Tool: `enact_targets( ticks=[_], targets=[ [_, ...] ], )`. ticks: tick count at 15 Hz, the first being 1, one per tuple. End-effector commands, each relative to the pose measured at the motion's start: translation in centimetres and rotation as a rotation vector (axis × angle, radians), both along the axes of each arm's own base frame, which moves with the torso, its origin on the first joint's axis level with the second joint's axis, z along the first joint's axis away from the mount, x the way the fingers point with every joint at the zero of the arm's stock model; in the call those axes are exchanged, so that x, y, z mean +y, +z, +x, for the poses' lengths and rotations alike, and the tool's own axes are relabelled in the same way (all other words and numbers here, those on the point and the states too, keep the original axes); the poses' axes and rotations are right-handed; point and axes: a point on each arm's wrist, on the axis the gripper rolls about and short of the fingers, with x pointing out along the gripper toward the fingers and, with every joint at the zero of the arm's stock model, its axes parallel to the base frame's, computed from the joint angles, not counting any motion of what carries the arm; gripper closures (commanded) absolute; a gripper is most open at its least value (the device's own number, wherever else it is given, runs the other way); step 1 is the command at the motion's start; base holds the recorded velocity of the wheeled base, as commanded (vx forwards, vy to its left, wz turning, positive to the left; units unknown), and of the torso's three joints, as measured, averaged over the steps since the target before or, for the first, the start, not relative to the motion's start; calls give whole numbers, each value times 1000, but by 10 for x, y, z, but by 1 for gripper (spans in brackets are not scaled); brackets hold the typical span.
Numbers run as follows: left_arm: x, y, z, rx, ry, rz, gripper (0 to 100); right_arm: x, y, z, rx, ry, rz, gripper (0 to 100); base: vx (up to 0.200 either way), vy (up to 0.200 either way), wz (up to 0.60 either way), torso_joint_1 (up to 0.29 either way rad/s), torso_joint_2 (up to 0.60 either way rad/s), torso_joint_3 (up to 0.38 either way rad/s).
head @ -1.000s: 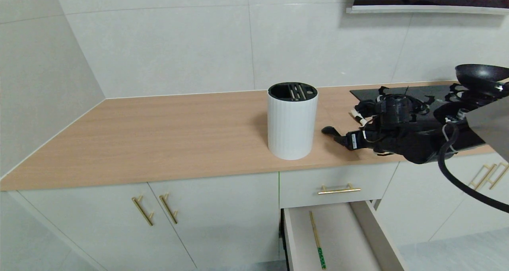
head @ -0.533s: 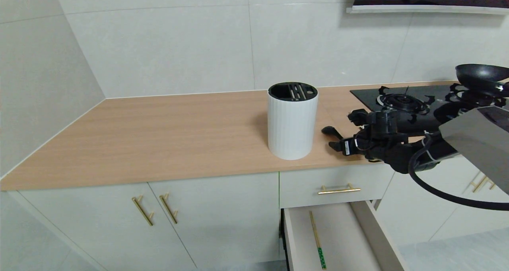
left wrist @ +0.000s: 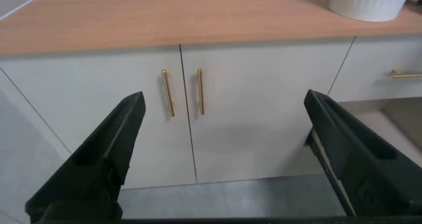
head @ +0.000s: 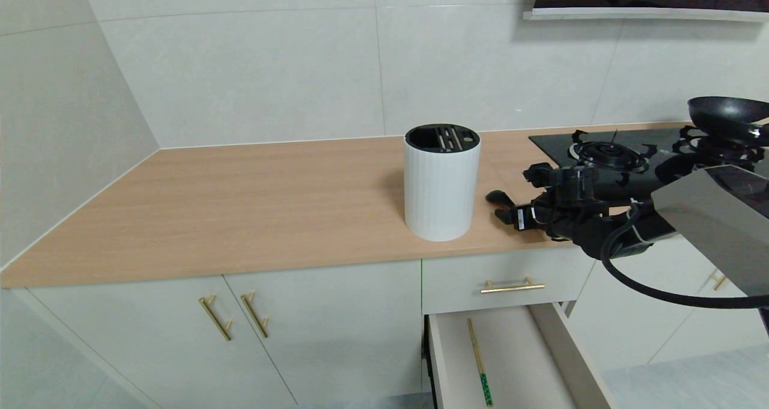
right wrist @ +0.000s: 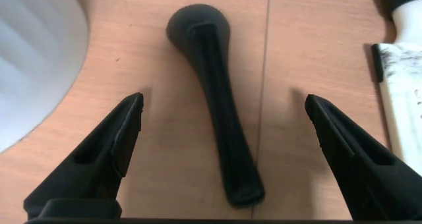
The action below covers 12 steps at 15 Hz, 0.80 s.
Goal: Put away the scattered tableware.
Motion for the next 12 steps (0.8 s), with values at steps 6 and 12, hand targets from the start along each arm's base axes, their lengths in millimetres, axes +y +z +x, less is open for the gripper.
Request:
enact_targets(
  ticks=[6,12],
  targets=[
    [0,0,0,0,1,0,0,-2,-2,1,9,-3,-2,100,0,0,0,0,0,0],
    [0,0,0,0,-1,0,0,-2,5,-2,13,0,3,100,0,0,0,0,0,0]
  ],
)
